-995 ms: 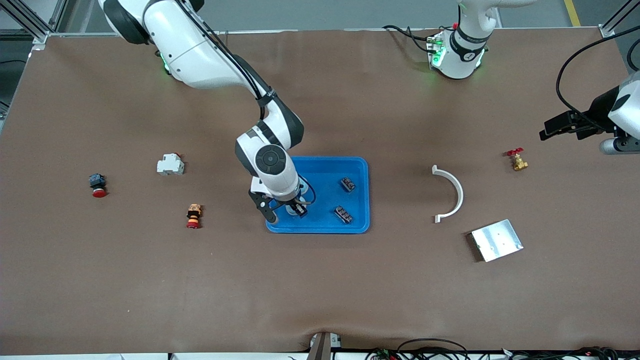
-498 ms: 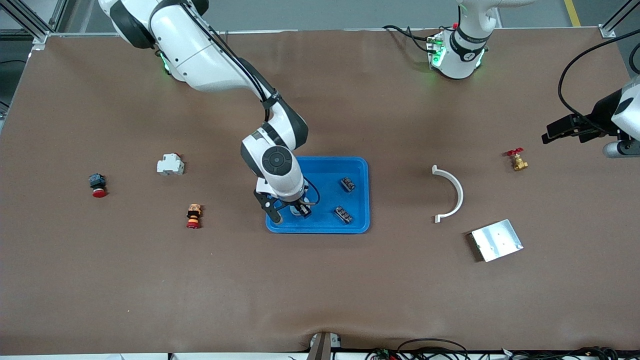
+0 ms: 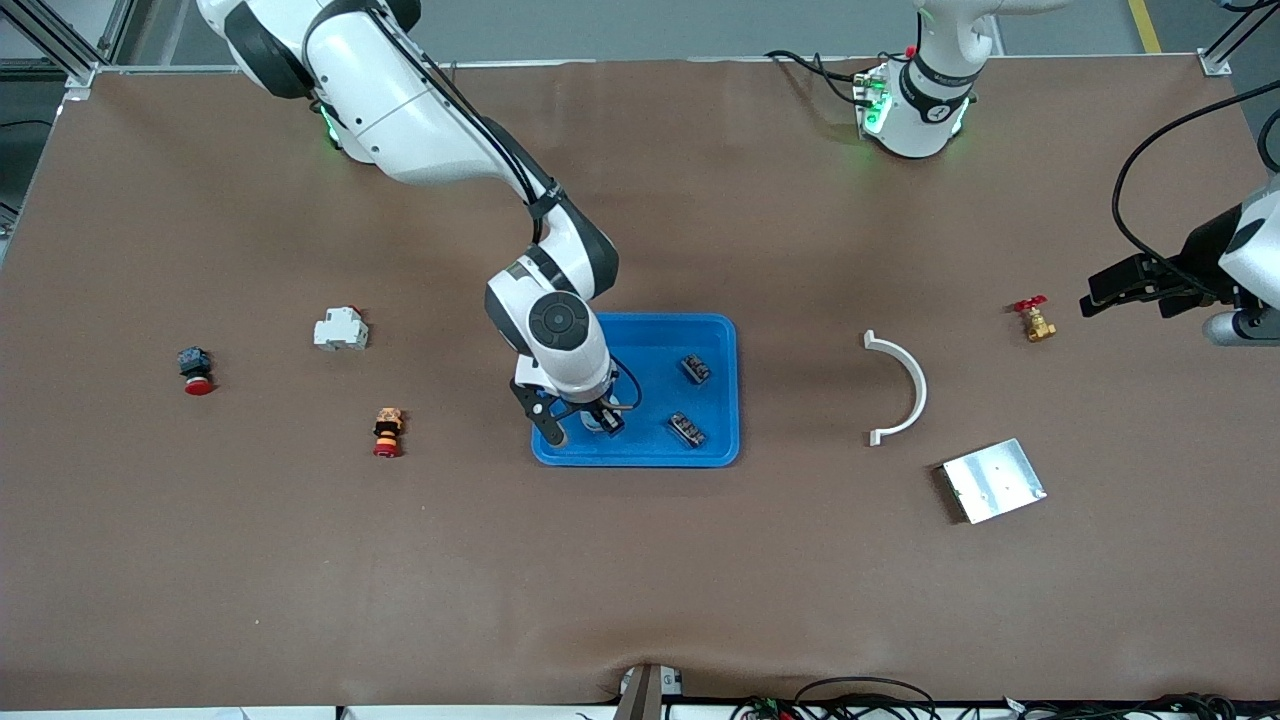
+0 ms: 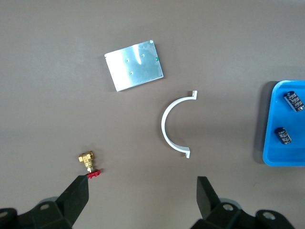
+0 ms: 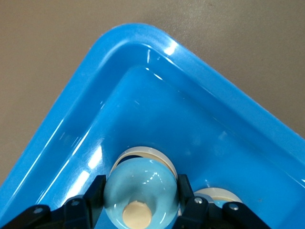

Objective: Place electrolytic capacitor and blue bell in tray
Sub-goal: 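Lower the bell into the tray beside the first bell and open the right gripper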

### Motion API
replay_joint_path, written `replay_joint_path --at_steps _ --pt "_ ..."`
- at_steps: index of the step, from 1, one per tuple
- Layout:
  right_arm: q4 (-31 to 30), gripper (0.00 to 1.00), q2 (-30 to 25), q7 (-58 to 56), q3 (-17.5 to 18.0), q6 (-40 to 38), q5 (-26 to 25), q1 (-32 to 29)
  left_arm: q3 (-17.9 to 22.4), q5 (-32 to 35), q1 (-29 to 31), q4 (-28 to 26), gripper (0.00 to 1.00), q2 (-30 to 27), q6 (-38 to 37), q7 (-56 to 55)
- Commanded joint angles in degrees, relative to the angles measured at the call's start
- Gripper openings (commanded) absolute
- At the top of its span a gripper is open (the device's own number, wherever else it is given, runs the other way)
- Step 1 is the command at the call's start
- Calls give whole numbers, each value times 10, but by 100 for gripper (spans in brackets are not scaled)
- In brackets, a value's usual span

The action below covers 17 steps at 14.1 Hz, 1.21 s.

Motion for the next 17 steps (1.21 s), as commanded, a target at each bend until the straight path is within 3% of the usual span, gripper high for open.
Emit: replay_joint_path --at_steps 1,4,5,6,8,10,15,17 --pt "19 0 10 15 -12 -7 -21 11 -3 11 3 15 100 -3 -15 -4" --pt "19 0 9 15 -12 -7 -21 11 -5 11 3 11 100 -23 -26 -18" --pt "19 8 9 15 -12 -7 -21 11 -13 12 3 8 100 -31 -26 -42" --pt "19 51 9 16 -11 -7 -21 11 -21 14 5 3 100 -39 -26 -57" --pt "19 100 9 18 -12 -6 -21 13 -36 25 6 -9 100 -48 -32 -64" --pt "19 100 10 22 -12 -5 -23 15 -39 27 12 -47 100 -82 -28 -49" --pt "21 100 6 16 -12 -12 -23 10 -38 24 20 -44 100 -86 -28 -37" --pt "43 100 5 11 -12 -58 -24 3 -38 24 19 -39 100 -82 -27 -43"
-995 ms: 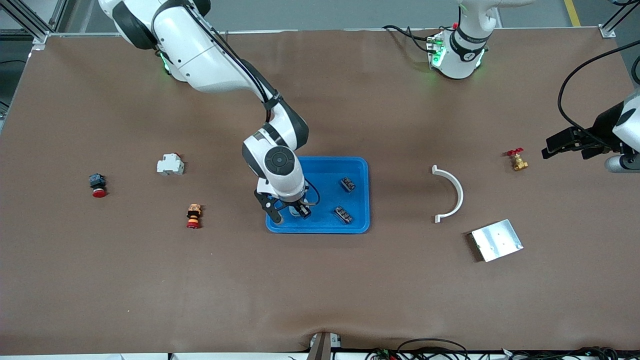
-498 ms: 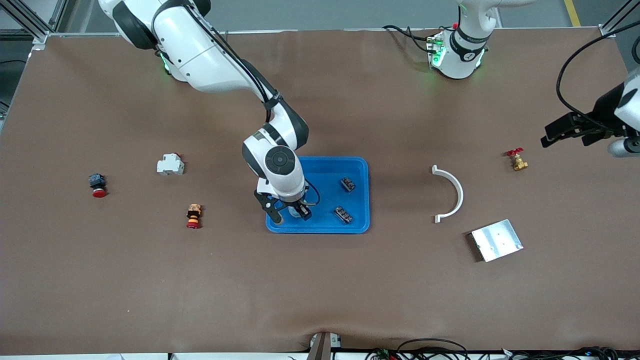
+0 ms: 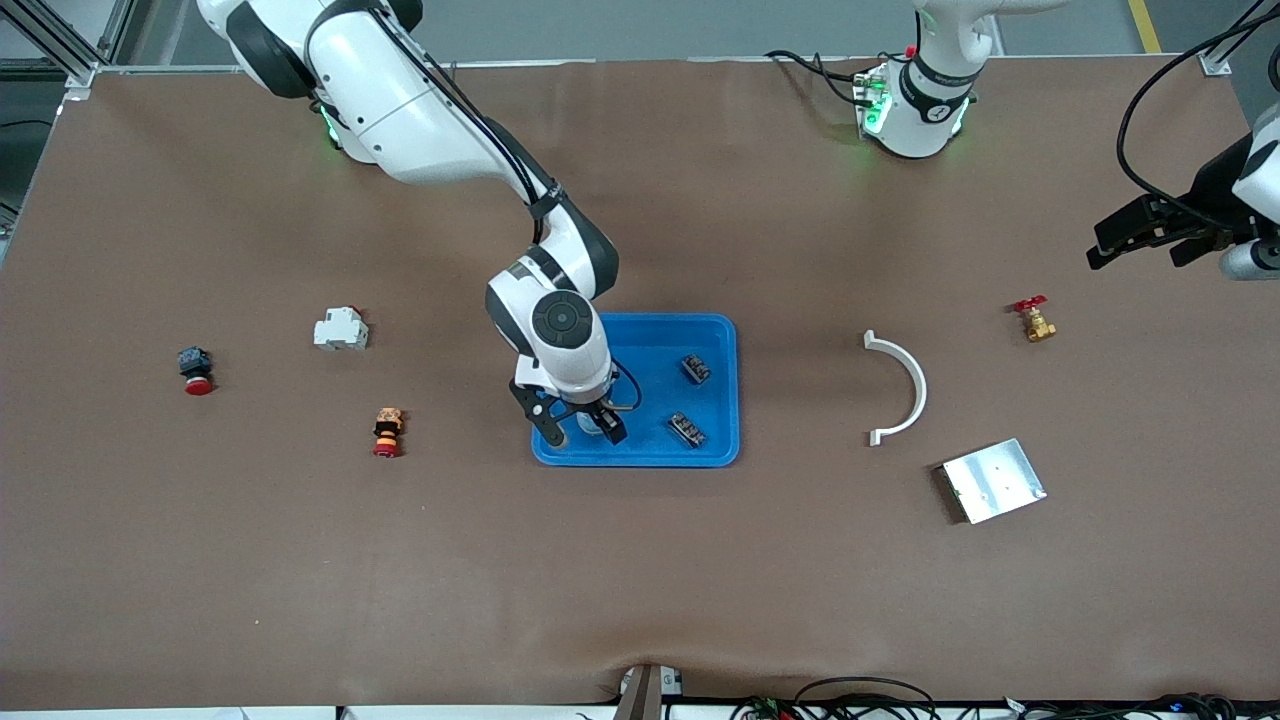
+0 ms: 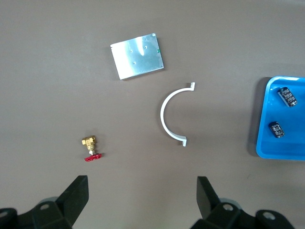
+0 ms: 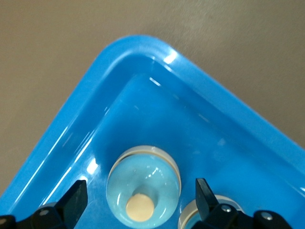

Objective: Place electrolytic capacitor and blue bell in tray
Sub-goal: 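Lower the bell into the tray beside the first bell and open the right gripper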

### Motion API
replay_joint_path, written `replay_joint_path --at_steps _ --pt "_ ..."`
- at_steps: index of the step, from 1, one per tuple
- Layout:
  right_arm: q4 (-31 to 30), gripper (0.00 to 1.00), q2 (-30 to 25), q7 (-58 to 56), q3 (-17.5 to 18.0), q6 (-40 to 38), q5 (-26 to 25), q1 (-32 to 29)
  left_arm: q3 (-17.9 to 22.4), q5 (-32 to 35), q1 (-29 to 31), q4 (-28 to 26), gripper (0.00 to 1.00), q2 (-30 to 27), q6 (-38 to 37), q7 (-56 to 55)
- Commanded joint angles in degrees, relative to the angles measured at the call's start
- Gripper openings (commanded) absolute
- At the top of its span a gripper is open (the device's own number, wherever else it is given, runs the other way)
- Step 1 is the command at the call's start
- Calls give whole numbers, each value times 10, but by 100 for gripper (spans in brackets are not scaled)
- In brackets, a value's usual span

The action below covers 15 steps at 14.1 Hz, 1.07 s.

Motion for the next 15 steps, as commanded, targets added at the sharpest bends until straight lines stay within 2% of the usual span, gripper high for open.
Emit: replay_joint_path --at_steps 1,4,9,15 --pt "55 100 4 2 -3 -77 -11 -8 -6 8 4 -6 100 -6 2 -1" --pt "88 100 -4 -39 -1 -152 -3 -31 -6 9 5 -6 100 -6 2 -1" --pt "88 100 -27 -112 1 -199 0 -55 -5 9 5 -7 100 -6 1 -1" --pt "82 100 -88 -325 0 -302 1 -114 -3 10 8 -7 100 -5 1 6"
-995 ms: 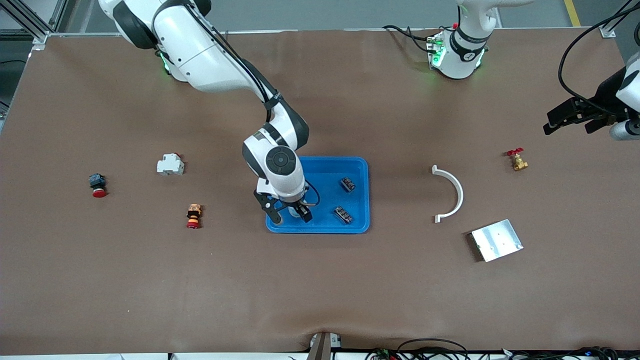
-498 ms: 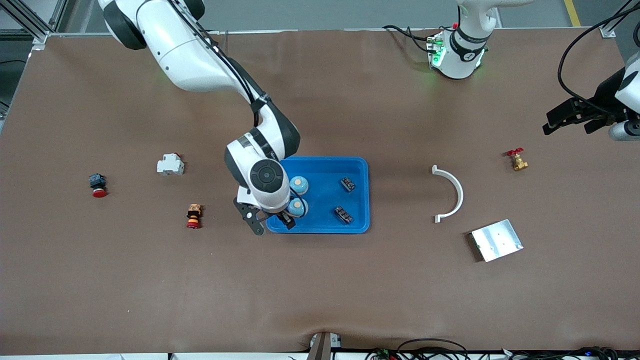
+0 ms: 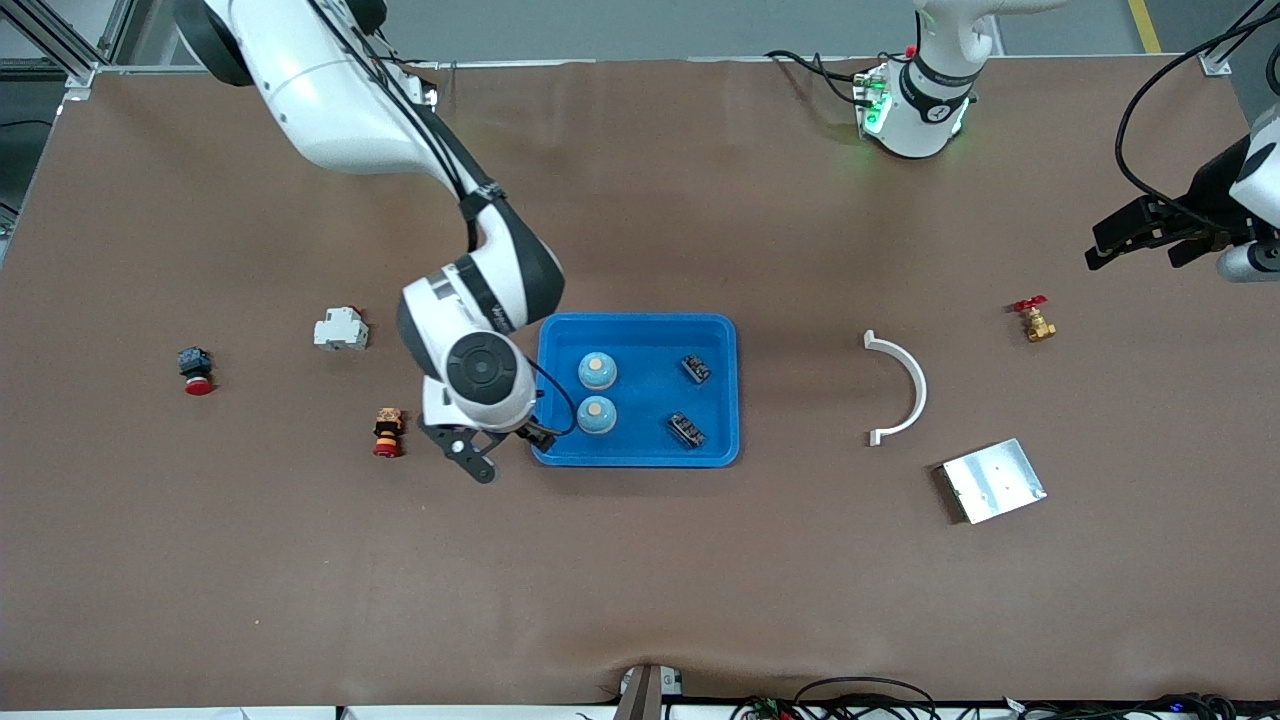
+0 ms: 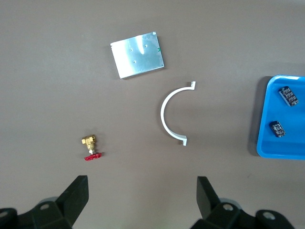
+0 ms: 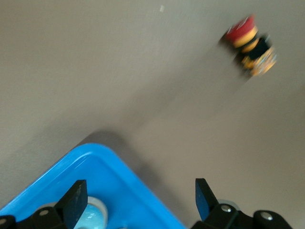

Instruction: Place electrolytic capacitor and blue bell in tray

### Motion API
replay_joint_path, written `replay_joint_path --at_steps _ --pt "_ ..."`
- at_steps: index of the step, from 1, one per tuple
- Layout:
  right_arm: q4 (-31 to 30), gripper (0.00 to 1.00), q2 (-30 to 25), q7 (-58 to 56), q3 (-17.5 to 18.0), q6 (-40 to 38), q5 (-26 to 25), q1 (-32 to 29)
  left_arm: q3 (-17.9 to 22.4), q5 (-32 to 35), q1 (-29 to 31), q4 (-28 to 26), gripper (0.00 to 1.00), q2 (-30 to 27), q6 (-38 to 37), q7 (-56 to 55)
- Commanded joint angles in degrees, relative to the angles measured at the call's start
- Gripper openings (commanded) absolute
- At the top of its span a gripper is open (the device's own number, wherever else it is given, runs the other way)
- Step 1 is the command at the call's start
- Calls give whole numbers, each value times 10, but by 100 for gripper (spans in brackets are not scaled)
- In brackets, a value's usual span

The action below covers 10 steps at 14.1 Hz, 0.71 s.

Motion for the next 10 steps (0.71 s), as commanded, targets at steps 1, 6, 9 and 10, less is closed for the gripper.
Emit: replay_joint_path --at_steps 1,6,9,10 --pt "-16 100 -39 -86 9 -32 1 -38 -2 9 8 -4 100 -6 0 8" --pt "-65 100 -108 -272 7 -35 -2 -111 -2 8 12 -4 100 -5 1 8" --pt "-76 100 -130 -387 7 -34 -5 -159 -2 7 13 -5 100 -5 1 8" --pt "-76 100 -134 -425 6 -34 -6 -176 -2 7 14 -5 100 -5 1 8"
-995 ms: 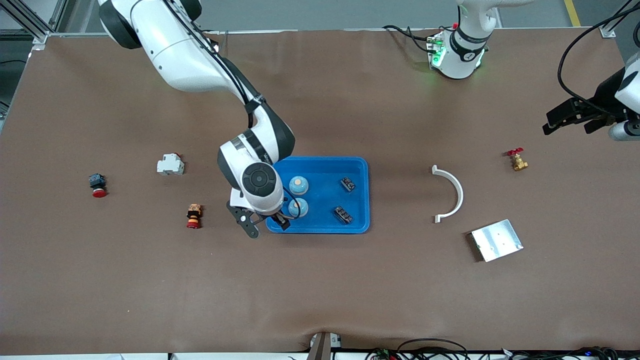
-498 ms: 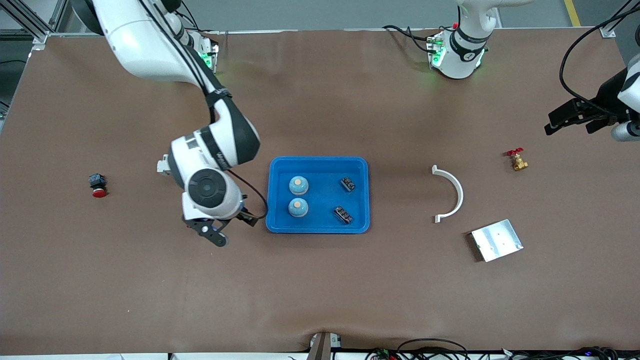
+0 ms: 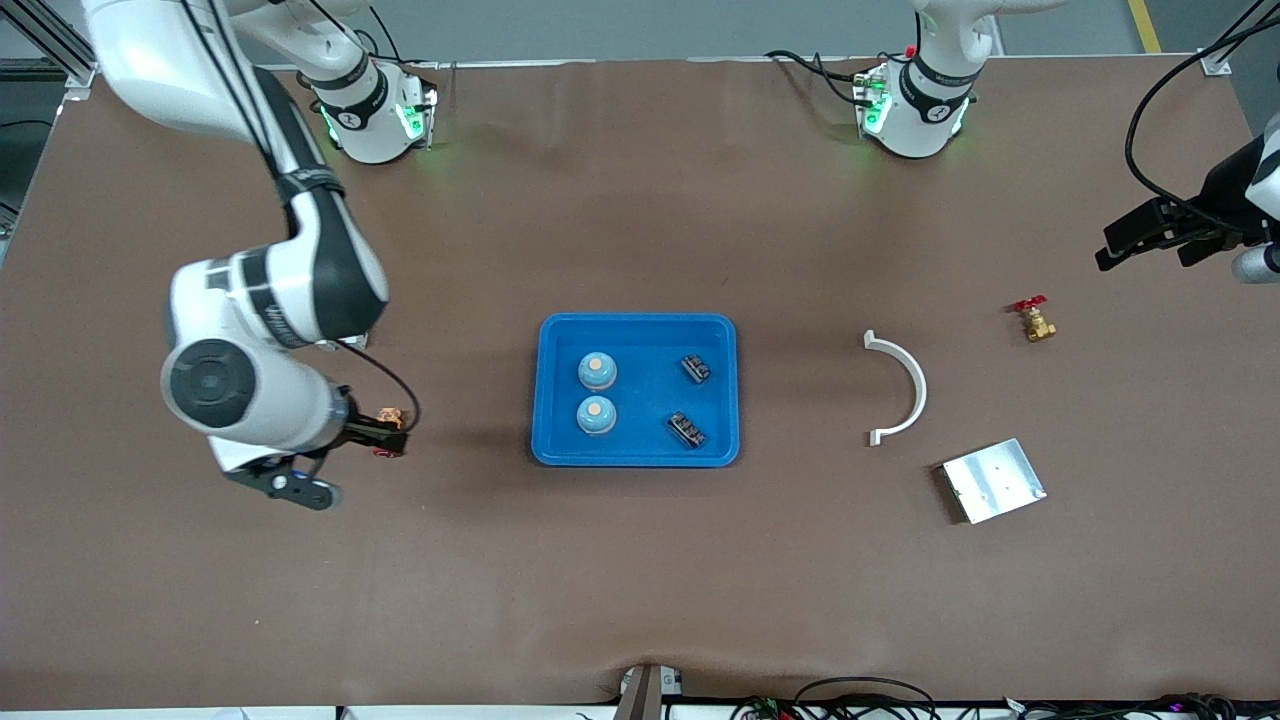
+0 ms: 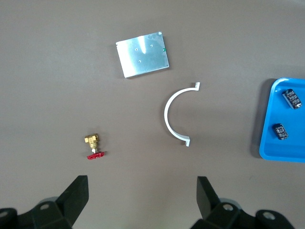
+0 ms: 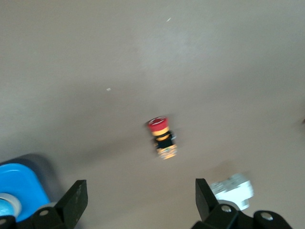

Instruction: Place electrolytic capacitor and blue bell in tray

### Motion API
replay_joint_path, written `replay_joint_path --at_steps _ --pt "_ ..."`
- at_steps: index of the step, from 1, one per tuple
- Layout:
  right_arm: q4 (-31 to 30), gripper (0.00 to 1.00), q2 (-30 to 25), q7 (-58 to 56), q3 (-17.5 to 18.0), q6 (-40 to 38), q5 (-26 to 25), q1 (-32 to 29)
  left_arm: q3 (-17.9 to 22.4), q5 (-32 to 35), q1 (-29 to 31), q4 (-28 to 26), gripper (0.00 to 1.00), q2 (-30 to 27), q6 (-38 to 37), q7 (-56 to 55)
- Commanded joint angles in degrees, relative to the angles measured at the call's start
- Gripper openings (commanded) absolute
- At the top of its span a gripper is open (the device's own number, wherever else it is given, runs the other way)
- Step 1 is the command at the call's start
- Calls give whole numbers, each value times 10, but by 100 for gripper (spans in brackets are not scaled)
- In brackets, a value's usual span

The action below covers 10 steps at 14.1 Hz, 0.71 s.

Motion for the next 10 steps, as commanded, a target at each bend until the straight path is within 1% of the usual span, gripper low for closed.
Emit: replay_joint_path --at_steps 1,6,8,10 --pt "-30 100 -33 -99 10 6 -7 -42 -3 7 4 -4 100 -5 1 8" --pt "-23 100 -49 -266 10 9 -8 -112 -3 4 4 -3 100 -7 -1 10" --pt "-23 100 -55 -279 10 9 -8 -126 -3 3 4 -2 100 -7 -1 10" --pt "-23 100 -63 -280 10 6 -11 -126 -4 3 4 -2 100 -8 -1 10"
